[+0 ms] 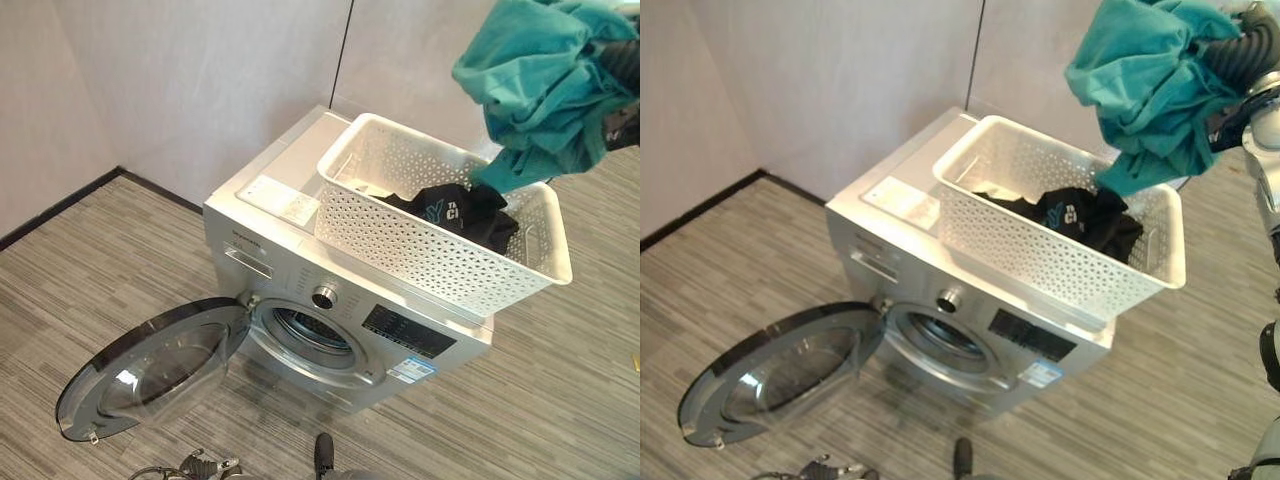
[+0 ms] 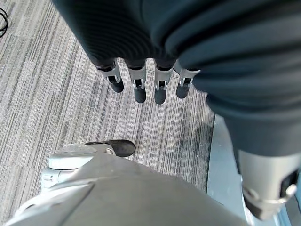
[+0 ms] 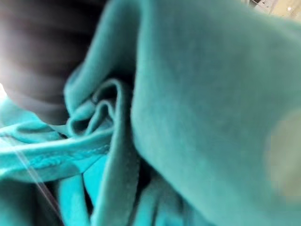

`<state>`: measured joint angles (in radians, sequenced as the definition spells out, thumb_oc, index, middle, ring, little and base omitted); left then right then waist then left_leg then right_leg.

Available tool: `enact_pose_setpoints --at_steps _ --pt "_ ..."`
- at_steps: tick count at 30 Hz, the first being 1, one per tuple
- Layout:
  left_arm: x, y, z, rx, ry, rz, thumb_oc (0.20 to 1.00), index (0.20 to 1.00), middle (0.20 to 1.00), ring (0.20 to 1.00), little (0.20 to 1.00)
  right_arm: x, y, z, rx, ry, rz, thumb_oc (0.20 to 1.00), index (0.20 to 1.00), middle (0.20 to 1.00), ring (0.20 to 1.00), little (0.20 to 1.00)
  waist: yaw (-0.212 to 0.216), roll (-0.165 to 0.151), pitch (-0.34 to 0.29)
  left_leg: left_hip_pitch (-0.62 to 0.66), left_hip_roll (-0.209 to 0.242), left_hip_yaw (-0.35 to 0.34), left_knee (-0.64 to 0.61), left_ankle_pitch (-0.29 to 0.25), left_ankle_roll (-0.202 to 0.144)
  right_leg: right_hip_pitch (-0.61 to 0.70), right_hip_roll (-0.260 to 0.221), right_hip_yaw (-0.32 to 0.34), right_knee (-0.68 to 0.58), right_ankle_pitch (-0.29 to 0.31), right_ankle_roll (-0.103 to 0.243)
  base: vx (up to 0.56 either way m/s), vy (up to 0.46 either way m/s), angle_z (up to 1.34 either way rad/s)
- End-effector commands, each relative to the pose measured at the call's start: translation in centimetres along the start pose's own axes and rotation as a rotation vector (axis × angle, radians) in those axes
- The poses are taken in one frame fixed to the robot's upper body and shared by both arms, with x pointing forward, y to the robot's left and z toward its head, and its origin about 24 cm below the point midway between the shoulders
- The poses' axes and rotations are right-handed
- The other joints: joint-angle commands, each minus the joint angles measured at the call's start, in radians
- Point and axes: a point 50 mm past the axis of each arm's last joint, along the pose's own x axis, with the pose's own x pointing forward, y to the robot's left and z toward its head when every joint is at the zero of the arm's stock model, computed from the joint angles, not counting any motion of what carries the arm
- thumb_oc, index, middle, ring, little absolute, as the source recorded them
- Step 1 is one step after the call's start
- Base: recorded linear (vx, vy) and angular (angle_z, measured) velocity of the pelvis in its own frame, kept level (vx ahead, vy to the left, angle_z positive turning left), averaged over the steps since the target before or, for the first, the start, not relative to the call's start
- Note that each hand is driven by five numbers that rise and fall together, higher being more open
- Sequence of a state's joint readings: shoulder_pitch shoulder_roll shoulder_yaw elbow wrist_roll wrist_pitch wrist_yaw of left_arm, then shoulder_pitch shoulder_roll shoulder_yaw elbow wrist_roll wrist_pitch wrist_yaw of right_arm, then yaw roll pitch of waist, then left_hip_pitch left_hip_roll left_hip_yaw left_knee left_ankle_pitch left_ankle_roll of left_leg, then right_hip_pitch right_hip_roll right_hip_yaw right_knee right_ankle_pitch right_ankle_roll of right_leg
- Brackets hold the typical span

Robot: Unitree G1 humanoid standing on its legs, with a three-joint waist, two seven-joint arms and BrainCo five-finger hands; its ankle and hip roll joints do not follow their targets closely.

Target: Grab the laundry basket,head to the washer,open it,put in the laundry and shut it.

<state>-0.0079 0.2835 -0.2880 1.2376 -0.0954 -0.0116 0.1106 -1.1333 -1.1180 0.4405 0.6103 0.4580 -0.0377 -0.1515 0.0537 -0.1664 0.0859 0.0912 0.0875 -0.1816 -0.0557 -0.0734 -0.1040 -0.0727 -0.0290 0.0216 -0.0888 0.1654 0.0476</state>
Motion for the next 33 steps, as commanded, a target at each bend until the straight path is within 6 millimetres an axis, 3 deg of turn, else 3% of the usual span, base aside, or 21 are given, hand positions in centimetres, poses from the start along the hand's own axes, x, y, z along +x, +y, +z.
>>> enact_pose_setpoints --at_steps 1,7,14,19,21,22,23,24,26,27,28,30,33 --pt "0.1 -1.0 0.7 0.084 -0.008 -0.002 1.000 1.000 1.000 1.000 1.000 0.0 -5.5 5.0 0.089 -0.235 -0.305 0.200 0.200 0.200 0.200 0.200 0.016 -0.032 0.010 -0.010 -0.020 0.018 -0.032 -0.029 0.085 0.051 -0.080 -0.040 0.040 -0.127 0.066 0.00 0.000 0.00" --pt "0.1 -1.0 2.7 0.128 -0.101 0.025 1.000 1.000 1.000 1.000 1.000 -4.6 -9.8 4.9 -0.081 -0.350 -0.606 0.200 0.200 0.200 0.200 0.200 -0.006 0.004 0.002 -0.003 -0.030 0.013 -0.031 -0.043 0.097 0.055 -0.087 -0.036 0.038 -0.128 0.070 0.00 0.004 0.01" --pt "0.0 -0.5 3.4 0.167 -0.151 0.049 1.000 1.000 1.000 1.000 1.000 -9.1 -13.3 4.5 -0.341 -0.363 -0.853 0.200 0.200 0.200 0.200 0.200 -0.023 0.021 -0.007 0.007 -0.036 0.021 -0.030 -0.054 0.106 0.055 -0.091 -0.020 0.033 -0.122 0.075 0.01 0.009 -0.07" --pt "-0.3 0.2 4.1 0.167 -0.216 0.066 1.000 1.000 1.000 1.000 1.000 -11.3 -14.9 1.5 -0.500 -0.208 -0.908 0.200 0.200 0.200 0.200 0.200 -0.035 0.034 -0.006 0.014 -0.041 0.040 -0.030 -0.058 0.110 0.051 -0.093 0.000 0.032 -0.113 0.081 -0.02 0.018 -0.15" --pt "-0.3 0.7 4.4 0.159 -0.233 0.080 1.000 1.000 1.000 1.000 1.000 -12.3 -14.1 -1.2 -0.551 -0.102 -0.836 0.200 0.200 0.200 0.200 0.200 -0.039 0.038 -0.003 0.016 -0.041 0.050 -0.030 -0.057 0.112 0.048 -0.094 0.003 0.033 -0.110 0.082 -0.03 0.015 -0.21" --pt "-0.3 0.7 4.3 0.163 -0.232 0.081 1.000 1.000 1.000 1.000 1.000 -12.5 -14.1 -1.3 -0.552 -0.098 -0.836 0.200 0.200 0.200 0.200 0.200 -0.036 0.036 -0.004 0.016 -0.041 0.050 -0.030 -0.057 0.112 0.048 -0.093 0.004 0.033 -0.110 0.082 -0.03 0.003 -0.05" --pt "-0.4 1.2 4.6 0.167 -0.244 0.102 1.000 1.000 1.000 1.000 1.000 -14.0 -12.6 -4.1 -0.548 -0.003 -0.748 0.200 0.200 0.200 0.200 0.200 -0.042 0.039 -0.001 0.017 -0.041 0.057 -0.030 -0.057 0.113 0.046 -0.094 0.008 0.034 -0.110 0.081 -0.02 0.001 -0.03" --pt "-0.4 1.4 5.0 0.163 -0.258 0.109 1.000 1.000 1.000 1.000 1.000 -14.8 -11.7 -5.4 -0.545 0.047 -0.699 0.200 0.200 0.200 0.200 0.200 -0.048 0.043 0.001 0.018 -0.041 0.060 -0.030 -0.057 0.114 0.046 -0.095 0.010 0.034 -0.111 0.081 -0.03 -0.001 -0.05" --pt "-0.5 1.8 5.1 0.173 -0.269 0.116 1.000 1.000 1.000 1.000 1.000 -15.7 -11.3 -6.2 -0.545 0.082 -0.665 0.200 0.200 0.200 0.200 0.200 -0.047 0.042 0.000 0.019 -0.041 0.061 -0.030 -0.057 0.115 0.046 -0.095 0.011 0.035 -0.112 0.081 0.00 -0.002 -0.02" --pt "-0.8 2.4 6.3 0.172 -0.332 0.132 1.000 1.000 1.000 1.000 1.000 -17.4 -9.4 -8.4 -0.507 0.162 -0.568 0.200 0.200 0.200 0.200 0.200 -0.052 0.050 0.005 0.020 -0.042 0.063 -0.030 -0.057 0.116 0.046 -0.096 0.012 0.036 -0.114 0.080 0.00 -0.006 -0.04" --pt "-0.8 2.6 6.2 0.176 -0.329 0.134 1.000 1.000 1.000 1.000 1.000 -17.6 -9.3 -8.5 -0.506 0.167 -0.566 0.200 0.200 0.200 0.200 0.200 -0.052 0.046 0.004 0.021 -0.042 0.062 -0.030 -0.057 0.116 0.047 -0.096 0.012 0.036 -0.114 0.080 -0.02 -0.020 -0.08" --pt "-2.3 4.3 8.7 0.222 -0.492 0.178 1.000 1.000 1.000 1.000 1.000 -21.6 -4.5 -11.9 -0.329 0.320 -0.371 0.200 0.200 0.200 0.200 0.200 -0.064 0.055 0.018 0.013 -0.043 0.059 -0.031 -0.048 0.114 0.042 -0.101 0.007 0.039 -0.115 0.079 -0.05 -0.028 -0.03" --pt "-4.5 6.2 9.6 0.334 -0.623 0.187 1.000 1.000 1.000 1.000 1.000 -24.9 -2.0 -12.7 -0.209 0.399 -0.218 0.200 0.200 0.200 0.200 0.200 -0.075 0.060 0.022 0.013 -0.040 0.060 -0.031 -0.051 0.114 0.043 -0.100 -0.001 0.037 -0.121 0.081 0.00 -0.015 0.07"
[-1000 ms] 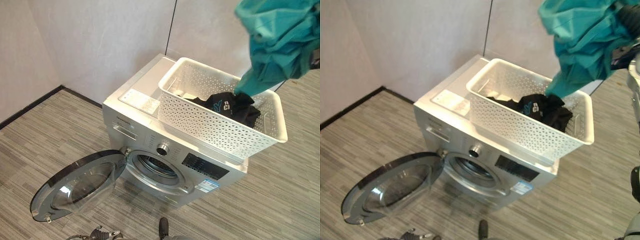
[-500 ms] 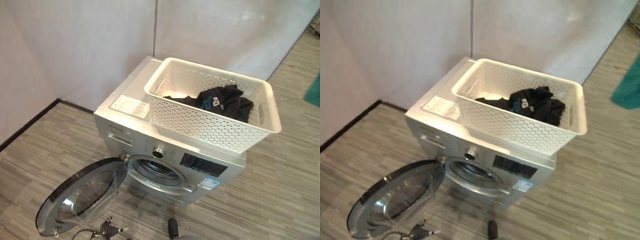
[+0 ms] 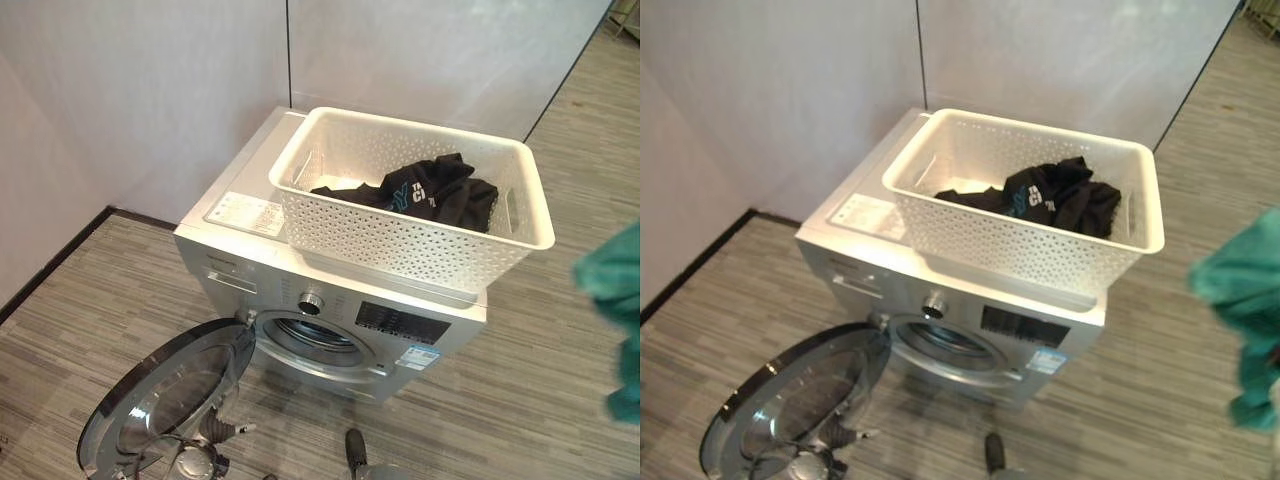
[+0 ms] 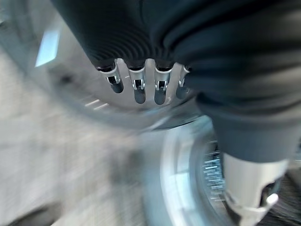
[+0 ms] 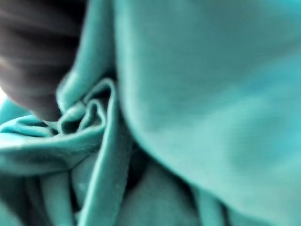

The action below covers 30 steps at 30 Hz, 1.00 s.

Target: Grab the laundry basket,head to the washer,open it,put in the laundry and shut it.

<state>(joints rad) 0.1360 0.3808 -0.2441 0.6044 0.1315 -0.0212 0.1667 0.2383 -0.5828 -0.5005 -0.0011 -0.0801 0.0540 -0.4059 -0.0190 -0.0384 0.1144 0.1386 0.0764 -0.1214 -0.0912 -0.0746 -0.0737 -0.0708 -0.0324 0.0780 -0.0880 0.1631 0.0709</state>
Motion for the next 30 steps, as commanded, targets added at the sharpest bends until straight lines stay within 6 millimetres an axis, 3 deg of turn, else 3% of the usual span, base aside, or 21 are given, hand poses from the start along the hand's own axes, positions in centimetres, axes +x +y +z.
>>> enact_pose_setpoints --at_steps 1,2,5,7,8,9,10,11,13,16,17,18,20,22,23,25,30 --pt "-0.1 4.2 1.1 0.174 -0.126 0.026 1.000 1.000 1.000 1.000 1.000 -0.1 -1.0 3.0 0.101 -0.169 0.084 0.200 0.200 0.200 0.200 0.200 -0.003 -0.068 -0.007 -0.034 -0.028 -0.001 0.005 -0.051 0.083 0.043 -0.096 -0.057 0.036 -0.119 0.057 0.02 -0.004 0.05" --pt "-1.3 5.5 2.0 0.251 -0.211 -0.004 1.000 1.000 1.000 1.000 1.000 -2.3 0.6 1.8 0.109 -0.125 0.246 0.200 0.200 0.200 0.200 0.200 -0.007 -0.062 -0.002 -0.035 -0.026 0.004 0.005 -0.047 0.081 0.042 -0.098 -0.057 0.038 -0.118 0.059 -0.03 -0.003 0.03" --pt "-2.7 6.9 2.9 0.306 -0.285 -0.039 1.000 1.000 1.000 1.000 1.000 -4.2 2.0 0.7 0.132 -0.071 0.402 0.200 0.200 0.200 0.200 0.200 -0.010 -0.056 0.003 -0.035 -0.023 0.009 0.004 -0.044 0.077 0.041 -0.099 -0.061 0.040 -0.116 0.059 0.00 0.000 0.00" --pt "-4.2 7.5 5.1 0.417 -0.406 -0.145 1.000 1.000 1.000 1.000 1.000 -7.0 5.0 -0.9 0.154 0.017 0.642 0.200 0.200 0.200 0.200 0.200 -0.008 -0.047 0.008 -0.035 -0.021 0.012 0.004 -0.040 0.073 0.038 -0.102 -0.066 0.043 -0.114 0.063 0.00 -0.001 -0.02" --pt "-4.3 7.6 5.1 0.417 -0.403 -0.144 1.000 1.000 1.000 1.000 1.000 -7.1 5.1 -0.9 0.157 0.018 0.645 0.200 0.200 0.200 0.200 0.200 -0.009 -0.050 0.007 -0.035 -0.021 0.012 0.004 -0.041 0.073 0.038 -0.102 -0.065 0.043 -0.114 0.063 0.00 0.000 0.00" --pt "-4.6 7.3 6.2 0.434 -0.453 -0.214 1.000 1.000 1.000 1.000 1.000 -8.9 7.3 -1.5 0.190 0.070 0.791 0.200 0.200 0.200 0.200 0.200 -0.007 -0.046 0.013 -0.033 -0.020 0.014 0.004 -0.039 0.071 0.039 -0.103 -0.067 0.045 -0.113 0.065 0.00 0.000 0.00" --pt "-4.6 7.3 6.2 0.434 -0.453 -0.213 1.000 1.000 1.000 1.000 1.000 -8.9 7.3 -1.5 0.191 0.069 0.792 0.200 0.200 0.200 0.200 0.200 -0.007 -0.047 0.013 -0.034 -0.020 0.014 0.004 -0.038 0.071 0.038 -0.104 -0.067 0.045 -0.113 0.065 0.03 0.002 0.02" --pt "-4.6 6.4 7.2 0.434 -0.494 -0.276 1.000 1.000 1.000 1.000 1.000 -10.6 9.4 -1.7 0.216 0.105 0.920 0.200 0.200 0.200 0.200 0.200 -0.004 -0.042 0.017 -0.028 -0.018 0.015 0.004 -0.047 0.071 0.042 -0.104 -0.069 0.044 -0.119 0.068 0.00 0.000 0.00" --pt "-4.0 5.3 8.0 0.459 -0.529 -0.320 1.000 1.000 1.000 1.000 1.000 -11.6 11.7 -1.3 0.260 0.112 1.012 0.200 0.200 0.200 0.200 0.200 -0.001 -0.045 0.031 -0.033 -0.021 0.016 0.004 -0.035 0.070 0.035 -0.108 -0.068 0.046 -0.111 0.070 0.00 0.000 0.00" --pt "-2.7 2.8 9.3 0.469 -0.565 -0.363 1.000 1.000 1.000 1.000 1.000 -12.5 14.6 0.2 0.292 0.080 1.099 0.200 0.200 0.200 0.200 0.200 0.007 -0.043 0.054 -0.037 -0.024 0.016 0.005 -0.040 0.072 0.031 -0.109 -0.065 0.043 -0.116 0.072 -0.05 0.003 -0.01" --pt "-1.7 1.3 10.7 0.474 -0.604 -0.358 1.000 1.000 1.000 1.000 1.000 -12.7 16.9 1.9 0.324 0.039 1.129 0.200 0.200 0.200 0.200 0.200 0.016 -0.042 0.077 -0.052 -0.029 0.014 0.005 -0.032 0.072 0.021 -0.113 -0.067 0.041 -0.110 0.072 -0.07 0.005 0.00" --pt "-1.2 0.9 11.4 0.475 -0.621 -0.342 1.000 1.000 1.000 1.000 1.000 -12.5 17.8 2.8 0.335 0.015 1.123 0.200 0.200 0.200 0.200 0.200 0.018 -0.042 0.091 -0.060 -0.032 0.013 0.006 -0.027 0.073 0.015 -0.115 -0.067 0.041 -0.107 0.072 -0.19 0.009 0.00" --pt "0.2 -0.5 15.0 0.465 -0.700 -0.284 1.000 1.000 1.000 1.000 1.000 -11.8 21.1 7.3 0.385 -0.103 1.100 0.200 0.200 0.200 0.200 0.200 0.032 -0.038 0.141 -0.110 -0.046 0.002 0.010 -0.005 0.075 -0.021 -0.122 -0.073 0.039 -0.094 0.070 -0.22 0.008 0.06" --pt "0.7 -1.1 17.3 0.463 -0.751 -0.255 1.000 1.000 1.000 1.000 1.000 -11.3 22.1 9.6 0.412 -0.162 1.078 0.200 0.200 0.200 0.200 0.200 0.039 -0.037 0.165 -0.136 -0.052 -0.003 0.013 0.006 0.076 -0.038 -0.125 -0.076 0.042 -0.089 0.068 -0.12 -0.006 0.09" --pt "0.7 -1.1 17.3 0.463 -0.752 -0.255 1.000 1.000 1.000 1.000 1.000 -11.3 22.1 9.6 0.412 -0.162 1.077 0.200 0.200 0.200 0.200 0.200 0.039 -0.037 0.166 -0.136 -0.052 -0.003 0.013 0.006 0.076 -0.039 -0.125 -0.076 0.042 -0.089 0.068 -0.11 -0.007 0.10" --pt "1.1 -1.9 19.4 0.475 -0.786 -0.250 1.000 1.000 1.000 1.000 1.000 -10.6 23.3 12.1 0.453 -0.200 1.038 0.200 0.200 0.200 0.200 0.200 0.045 -0.035 0.191 -0.166 -0.058 -0.008 0.018 0.018 0.075 -0.059 -0.128 -0.080 0.045 -0.082 0.068 -0.10 -0.008 0.16" --pt "1.4 -2.8 21.7 0.438 -0.817 -0.239 1.000 1.000 1.000 1.000 1.000 -9.9 24.0 15.3 0.526 -0.242 0.995 0.200 0.200 0.200 0.200 0.200 0.053 -0.036 0.226 -0.209 -0.066 -0.014 0.022 0.036 0.073 -0.089 -0.132 -0.090 0.045 -0.069 0.070 -0.06 -0.010 0.13"
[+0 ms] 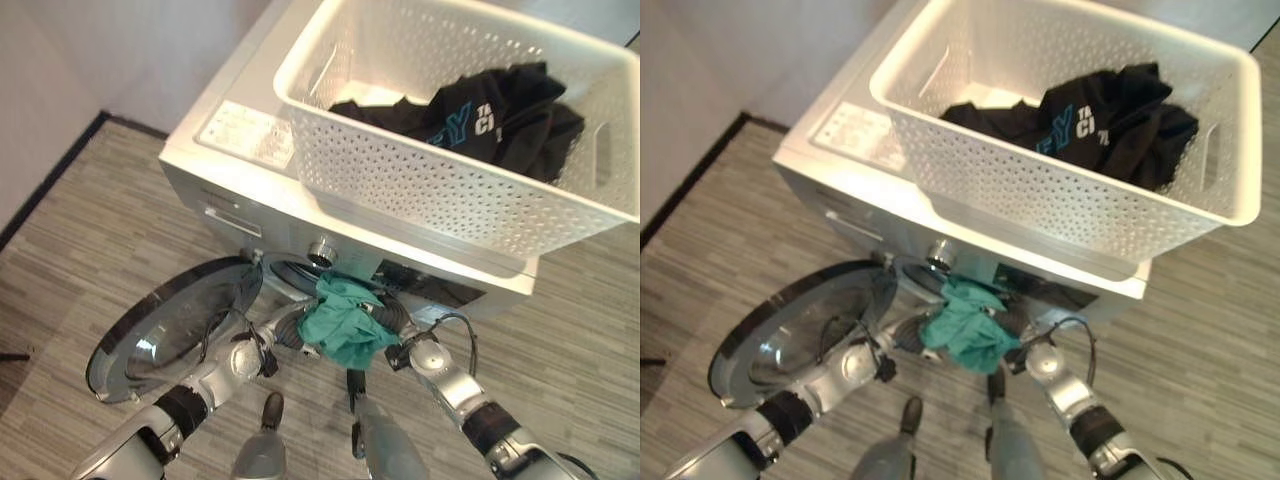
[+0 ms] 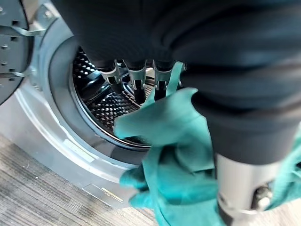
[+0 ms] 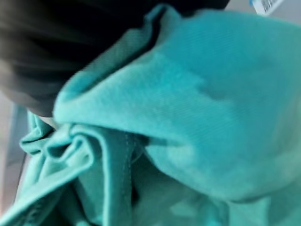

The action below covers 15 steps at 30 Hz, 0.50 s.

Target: Grab the laundry basket,head to the washer,open it,put in the laundry and shut it.

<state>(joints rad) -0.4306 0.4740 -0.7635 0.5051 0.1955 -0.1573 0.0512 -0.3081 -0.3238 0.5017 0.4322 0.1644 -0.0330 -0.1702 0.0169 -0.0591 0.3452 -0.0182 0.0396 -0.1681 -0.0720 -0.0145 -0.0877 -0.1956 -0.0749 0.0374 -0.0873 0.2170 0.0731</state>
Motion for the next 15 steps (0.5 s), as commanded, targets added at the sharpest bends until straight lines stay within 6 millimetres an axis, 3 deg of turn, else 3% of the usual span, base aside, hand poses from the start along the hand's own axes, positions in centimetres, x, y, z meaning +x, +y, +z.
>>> enact_pose_setpoints --at_steps 1,5,12,15 --pt "1.2 -0.1 1.6 -0.072 -0.053 0.047 1.000 1.000 1.000 1.000 1.000 1.6 -2.2 5.5 0.083 -0.231 -0.124 0.200 0.200 0.200 0.200 0.200 0.018 -0.017 0.000 -0.059 -0.030 0.032 0.004 -0.022 0.087 0.031 -0.089 -0.049 0.042 -0.121 0.069 -0.03 -0.004 0.07" --pt "1.4 -0.3 2.0 -0.203 -0.050 0.099 1.000 1.000 1.000 1.000 1.000 2.1 -1.6 6.3 0.134 -0.251 -0.135 0.200 0.200 0.200 0.200 0.200 0.027 -0.022 0.011 -0.074 -0.029 0.032 0.000 -0.014 0.085 0.019 -0.087 -0.053 0.038 -0.114 0.068 -0.01 -0.004 0.04" --pt "3.0 -1.7 2.5 -0.353 0.032 0.181 1.000 1.000 1.000 1.000 1.000 2.2 1.6 6.8 0.234 -0.240 -0.078 0.200 0.200 0.200 0.200 0.200 0.036 -0.036 0.018 -0.087 -0.026 0.016 -0.008 -0.006 0.081 0.014 -0.085 -0.073 0.034 -0.118 0.061 0.00 -0.018 0.04" --pt "3.3 -2.3 2.6 -0.551 0.065 0.186 1.000 1.000 1.000 1.000 1.000 2.3 2.1 6.3 0.229 -0.204 -0.065 0.200 0.200 0.200 0.200 0.200 0.036 -0.040 0.017 -0.094 -0.025 0.009 -0.011 -0.001 0.078 0.012 -0.085 -0.082 0.031 -0.117 0.058 0.00 -0.023 0.07"
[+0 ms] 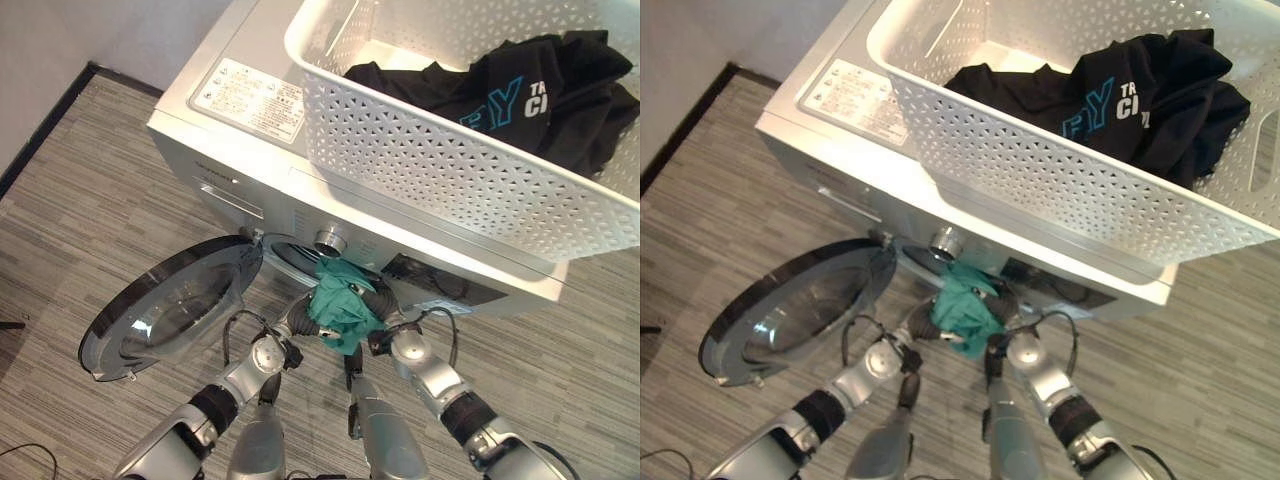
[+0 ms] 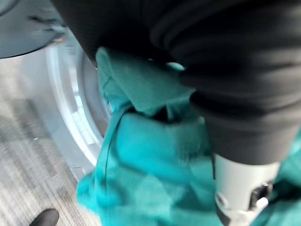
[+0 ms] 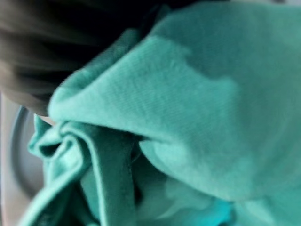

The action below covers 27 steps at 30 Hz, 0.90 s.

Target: Grab the laundry basket,head to the washer,open it,put in the laundry and shut it.

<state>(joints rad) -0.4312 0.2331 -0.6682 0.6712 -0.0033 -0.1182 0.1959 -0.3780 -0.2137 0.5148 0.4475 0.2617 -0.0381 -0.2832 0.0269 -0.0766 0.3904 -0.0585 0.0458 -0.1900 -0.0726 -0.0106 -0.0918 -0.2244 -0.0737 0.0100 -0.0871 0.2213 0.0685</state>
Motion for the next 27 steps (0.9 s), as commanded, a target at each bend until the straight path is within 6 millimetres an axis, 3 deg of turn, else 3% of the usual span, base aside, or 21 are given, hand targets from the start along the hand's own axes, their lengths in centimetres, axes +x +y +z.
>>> enact_pose_setpoints --at_steps 1,6,11,12,13,22,27 --pt "0.7 -0.8 1.0 -0.227 0.003 -0.014 1.000 1.000 1.000 1.000 1.000 1.1 0.5 3.2 0.062 -0.134 0.008 0.200 0.200 0.200 0.200 0.200 0.025 -0.023 -0.030 -0.055 -0.030 0.031 -0.012 -0.004 0.081 0.041 -0.086 -0.057 0.030 -0.121 0.063 0.00 -0.009 0.15" --pt "1.0 -1.9 0.6 -0.202 0.047 -0.060 1.000 1.000 1.000 1.000 1.000 1.5 1.1 3.2 0.092 -0.112 0.017 0.200 0.200 0.200 0.200 0.200 0.026 -0.032 -0.035 -0.058 -0.026 0.033 -0.014 -0.004 0.078 0.038 -0.083 -0.058 0.027 -0.119 0.063 0.00 -0.005 0.08" --pt "1.8 -2.3 1.7 -0.156 0.023 -0.057 1.000 1.000 1.000 1.000 1.000 1.7 2.2 3.8 0.151 -0.126 0.036 0.200 0.200 0.200 0.200 0.200 0.025 -0.043 -0.033 -0.062 -0.022 0.036 -0.015 -0.006 0.074 0.031 -0.080 -0.060 0.027 -0.117 0.062 0.00 0.000 0.00" --pt "1.9 -2.2 1.9 -0.158 0.020 -0.042 0.238 0.238 0.238 0.238 0.238 1.6 2.3 3.7 0.163 -0.122 0.038 0.200 0.200 0.200 0.200 0.200 0.023 -0.045 -0.032 -0.063 -0.022 0.036 -0.015 -0.005 0.073 0.029 -0.080 -0.061 0.027 -0.116 0.061 0.00 0.000 0.00" --pt "2.0 -2.0 1.9 -0.162 0.020 -0.028 0.200 0.200 0.200 0.200 0.200 1.6 2.3 3.6 0.165 -0.119 0.036 0.200 0.200 0.200 0.200 0.200 0.023 -0.047 -0.031 -0.064 -0.021 0.035 -0.015 -0.005 0.073 0.028 -0.080 -0.063 0.028 -0.115 0.061 0.00 0.000 0.00" --pt "2.1 0.3 1.8 -0.199 0.018 0.094 0.200 0.200 0.200 0.200 0.200 1.2 2.3 2.4 0.173 -0.079 0.041 0.200 0.200 0.200 0.200 0.200 0.024 -0.054 -0.025 -0.069 -0.015 0.033 -0.015 -0.004 0.068 0.023 -0.076 -0.069 0.030 -0.117 0.059 0.00 0.000 0.00" --pt "1.8 2.3 1.2 -0.197 0.027 0.210 0.200 0.200 0.200 0.200 0.200 0.5 1.9 0.3 0.147 -0.013 0.038 0.200 0.200 0.200 0.200 0.200 0.028 -0.058 -0.020 -0.074 -0.009 0.028 -0.015 -0.001 0.062 0.021 -0.069 -0.079 0.033 -0.122 0.056 0.00 -0.040 0.01"
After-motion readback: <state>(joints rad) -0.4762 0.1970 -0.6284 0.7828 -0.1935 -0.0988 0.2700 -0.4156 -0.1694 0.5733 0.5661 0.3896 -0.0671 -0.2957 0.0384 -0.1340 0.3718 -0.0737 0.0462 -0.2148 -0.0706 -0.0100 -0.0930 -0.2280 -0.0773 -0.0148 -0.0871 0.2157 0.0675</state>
